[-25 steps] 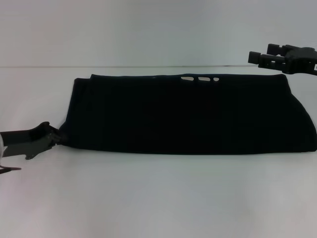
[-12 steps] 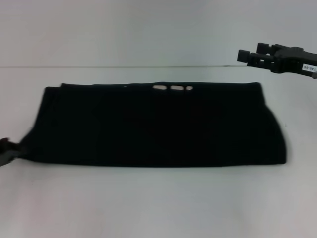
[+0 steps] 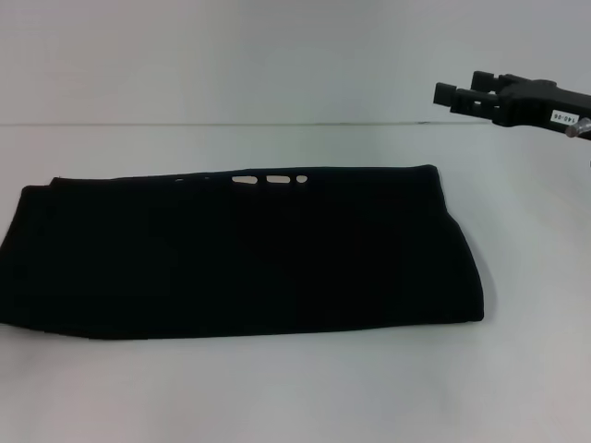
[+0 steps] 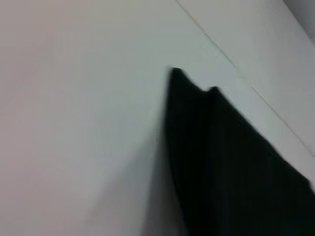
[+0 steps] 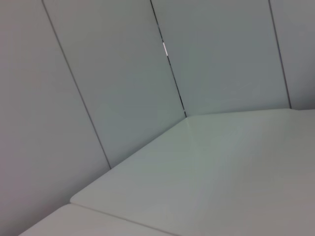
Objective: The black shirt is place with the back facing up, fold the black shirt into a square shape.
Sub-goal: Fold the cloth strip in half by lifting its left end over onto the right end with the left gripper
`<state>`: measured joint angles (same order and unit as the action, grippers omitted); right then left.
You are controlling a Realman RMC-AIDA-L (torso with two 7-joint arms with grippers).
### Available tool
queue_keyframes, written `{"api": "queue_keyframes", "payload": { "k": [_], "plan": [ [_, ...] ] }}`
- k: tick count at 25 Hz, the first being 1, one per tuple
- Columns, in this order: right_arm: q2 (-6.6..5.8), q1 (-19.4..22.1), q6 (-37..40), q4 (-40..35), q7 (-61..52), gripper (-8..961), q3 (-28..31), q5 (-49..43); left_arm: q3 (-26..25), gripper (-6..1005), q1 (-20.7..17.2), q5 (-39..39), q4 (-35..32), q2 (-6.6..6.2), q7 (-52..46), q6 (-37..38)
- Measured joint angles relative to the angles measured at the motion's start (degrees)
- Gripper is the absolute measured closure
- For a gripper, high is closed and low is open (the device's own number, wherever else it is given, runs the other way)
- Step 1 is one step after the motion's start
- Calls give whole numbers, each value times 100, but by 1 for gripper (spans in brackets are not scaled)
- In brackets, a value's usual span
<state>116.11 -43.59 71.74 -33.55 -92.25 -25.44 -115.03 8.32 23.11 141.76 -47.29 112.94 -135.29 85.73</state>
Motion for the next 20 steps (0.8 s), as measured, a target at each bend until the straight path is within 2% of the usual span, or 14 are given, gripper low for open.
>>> {"api": "queue_keyframes", "payload": {
  "k": [5, 9, 12, 13, 16, 18, 19, 20],
  "plan": [
    [-77, 67, 1, -4, -25, 46, -3, 109, 13, 884, 425, -49, 175, -95, -42, 446],
    [-130, 217, -6, -46, -22, 46, 19, 113, 123, 874, 1213, -53, 857, -219, -62, 634],
    [-209, 380, -21, -60, 6, 46, 29, 149, 262, 867, 1877, -54, 1387, -221, -73, 645],
    [-246, 444, -21, -67, 16, 46, 29, 185, 300, 864, 2269, -63, 1661, -147, -61, 624],
    [-411, 712, -23, -76, 61, 46, 35, 343, 313, 857, 2798, -69, 1972, 74, -11, 504],
    [-520, 865, -23, -82, 69, 46, 38, 450, 332, 852, 3267, -75, 2130, 432, 34, 151],
    [-589, 951, -25, -91, 69, 46, 43, 503, 344, 850, 3380, -88, 2158, 540, 51, 10],
    [-633, 1012, -24, -104, 76, 46, 56, 535, 361, 847, 3551, -116, 2203, 741, 94, -272]
  ]
}}
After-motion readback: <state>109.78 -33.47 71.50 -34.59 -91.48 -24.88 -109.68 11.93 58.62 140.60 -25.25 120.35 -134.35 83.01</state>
